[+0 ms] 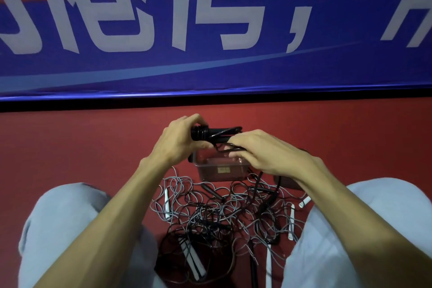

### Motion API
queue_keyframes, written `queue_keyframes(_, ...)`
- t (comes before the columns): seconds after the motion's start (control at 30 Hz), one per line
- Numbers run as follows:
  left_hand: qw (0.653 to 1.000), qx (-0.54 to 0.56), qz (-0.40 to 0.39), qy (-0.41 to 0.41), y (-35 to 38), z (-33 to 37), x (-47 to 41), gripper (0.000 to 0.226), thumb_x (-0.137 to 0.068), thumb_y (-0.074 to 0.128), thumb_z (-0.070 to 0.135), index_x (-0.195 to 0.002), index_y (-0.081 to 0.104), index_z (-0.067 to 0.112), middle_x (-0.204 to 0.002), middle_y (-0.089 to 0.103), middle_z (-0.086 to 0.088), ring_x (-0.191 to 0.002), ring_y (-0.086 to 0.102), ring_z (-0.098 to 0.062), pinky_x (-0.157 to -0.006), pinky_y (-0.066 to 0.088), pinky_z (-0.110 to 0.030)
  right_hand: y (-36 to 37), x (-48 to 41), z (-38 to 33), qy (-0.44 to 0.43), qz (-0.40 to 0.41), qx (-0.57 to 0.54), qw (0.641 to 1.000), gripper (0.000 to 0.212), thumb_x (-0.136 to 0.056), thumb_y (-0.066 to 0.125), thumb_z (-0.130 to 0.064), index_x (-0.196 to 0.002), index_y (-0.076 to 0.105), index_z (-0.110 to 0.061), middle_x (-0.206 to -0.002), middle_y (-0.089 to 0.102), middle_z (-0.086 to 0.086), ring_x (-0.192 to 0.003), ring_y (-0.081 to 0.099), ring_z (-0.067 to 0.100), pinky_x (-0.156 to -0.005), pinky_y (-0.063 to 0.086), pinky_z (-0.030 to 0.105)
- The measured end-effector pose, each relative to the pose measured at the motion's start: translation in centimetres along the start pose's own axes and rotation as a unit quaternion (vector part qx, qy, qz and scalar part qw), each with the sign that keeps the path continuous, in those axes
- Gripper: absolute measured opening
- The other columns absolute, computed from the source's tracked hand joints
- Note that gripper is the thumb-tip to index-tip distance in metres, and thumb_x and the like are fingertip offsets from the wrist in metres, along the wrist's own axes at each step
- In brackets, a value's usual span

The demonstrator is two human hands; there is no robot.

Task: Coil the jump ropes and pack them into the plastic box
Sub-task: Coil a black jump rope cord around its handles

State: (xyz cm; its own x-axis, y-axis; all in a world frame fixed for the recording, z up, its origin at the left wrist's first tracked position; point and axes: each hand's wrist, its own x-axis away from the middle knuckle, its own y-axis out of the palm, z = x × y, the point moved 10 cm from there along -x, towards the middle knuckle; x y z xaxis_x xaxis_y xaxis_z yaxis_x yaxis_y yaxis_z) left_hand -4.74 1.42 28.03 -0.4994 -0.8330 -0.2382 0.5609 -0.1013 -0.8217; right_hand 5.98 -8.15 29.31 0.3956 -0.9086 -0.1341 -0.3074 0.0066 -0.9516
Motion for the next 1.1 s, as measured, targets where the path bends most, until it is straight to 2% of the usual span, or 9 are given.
queue_keyframes(0.23,0.975,-0.100,-0.186,0.066,4.6,1.6,1.6,0.047,-0.066,0.084,0.039,-0.100,0.052,0.044,-0.091,0.069,0.011,-0.081,0.066,-0.016,-0.074,0.055,-0.039,-3.2,0.8,0.6,0.014,0.129,0.021,0.991,0.026,-0.079,0.074,-0.042,-0.081,0.057,-0.022,-0.080,0.055,-0.012,-0.074,0.051,0.012,-0.063,0.044,0.032)
queue_keyframes(0.33,0.972,-0.083,-0.195,0.101,5.3,3.3,2.3,0.036,-0.070,0.079,0.032,-0.092,0.051,0.041,-0.078,0.063,0.012,-0.072,0.061,-0.015,-0.066,0.053,-0.037,-3.9,1.0,1.4,0.044,0.167,0.024,0.985,0.027,-0.076,0.076,-0.047,-0.077,0.060,-0.025,-0.082,0.052,-0.012,-0.074,0.052,0.015,-0.064,0.043,0.030)
queue_keyframes(0.53,0.961,-0.131,-0.185,0.158,5.2,5.2,3.0,0.027,-0.078,0.076,0.034,-0.102,0.064,0.028,-0.087,0.052,0.011,-0.078,0.050,-0.014,-0.064,0.042,-0.032,-3.8,0.9,2.9,0.109,0.204,0.007,0.973,0.031,-0.071,0.076,-0.055,-0.065,0.058,-0.030,-0.091,0.055,-0.015,-0.074,0.055,0.012,-0.069,0.039,0.028)
queue_keyframes(0.63,0.971,-0.060,-0.178,0.146,4.8,5.1,3.0,0.044,-0.067,0.082,0.051,-0.103,0.067,0.032,-0.090,0.058,0.015,-0.082,0.057,-0.011,-0.072,0.050,-0.034,-4.1,1.1,4.5,0.150,0.243,-0.035,0.958,0.044,-0.064,0.079,-0.057,-0.052,0.046,-0.031,-0.085,0.056,-0.014,-0.073,0.054,0.012,-0.067,0.040,0.029)
queue_keyframes(0.73,0.983,0.010,-0.152,0.102,4.0,5.1,2.9,0.060,-0.044,0.069,0.083,-0.091,0.066,0.046,-0.085,0.064,0.019,-0.082,0.061,-0.008,-0.072,0.052,-0.033,-4.2,1.0,5.7,0.168,0.277,-0.095,0.941,0.048,-0.057,0.076,-0.064,-0.052,0.056,-0.021,-0.085,0.059,-0.013,-0.073,0.056,0.011,-0.067,0.048,0.034)
queue_keyframes(0.83,0.991,-0.005,-0.112,0.072,3.7,5.3,2.9,0.069,-0.041,0.067,0.086,-0.095,0.072,0.043,-0.088,0.070,0.012,-0.082,0.065,-0.012,-0.072,0.055,-0.037,-3.7,0.5,6.1,0.158,0.268,-0.134,0.941,0.048,-0.053,0.073,-0.067,-0.052,0.061,-0.021,-0.088,0.061,-0.014,-0.072,0.055,0.004,-0.067,0.047,0.032)
queue_keyframes(0.93,0.990,-0.069,-0.081,0.091,3.4,5.6,3.0,0.054,-0.056,0.073,0.074,-0.099,0.072,0.041,-0.092,0.068,0.012,-0.092,0.065,-0.015,-0.074,0.053,-0.033,-3.4,0.3,6.7,0.157,0.233,-0.131,0.951,0.046,-0.051,0.074,-0.068,-0.050,0.060,-0.024,-0.085,0.063,-0.014,-0.073,0.056,0.004,-0.067,0.046,0.030)
queue_keyframes(1.03,0.981,-0.127,-0.092,0.114,3.1,5.4,3.1,0.046,-0.067,0.070,0.061,-0.108,0.070,0.040,-0.105,0.068,0.010,-0.111,0.060,-0.016,-0.077,0.047,-0.029,-3.3,0.6,7.1,0.174,0.178,-0.049,0.967,0.050,-0.056,0.074,-0.068,-0.060,0.066,-0.019,-0.091,0.063,-0.016,-0.082,0.058,0.010,-0.074,0.046,0.031)
queue_keyframes(1.1,0.982,-0.115,-0.101,0.107,2.6,4.9,2.9,0.048,-0.067,0.068,0.054,-0.112,0.069,0.038,-0.103,0.067,0.012,-0.099,0.063,-0.013,-0.078,0.051,-0.029,-3.1,0.8,7.5,0.181,0.150,0.000,0.972,0.043,-0.066,0.076,-0.060,-0.069,0.069,-0.018,-0.096,0.062,-0.016,-0.087,0.057,0.012,-0.076,0.045,0.030)
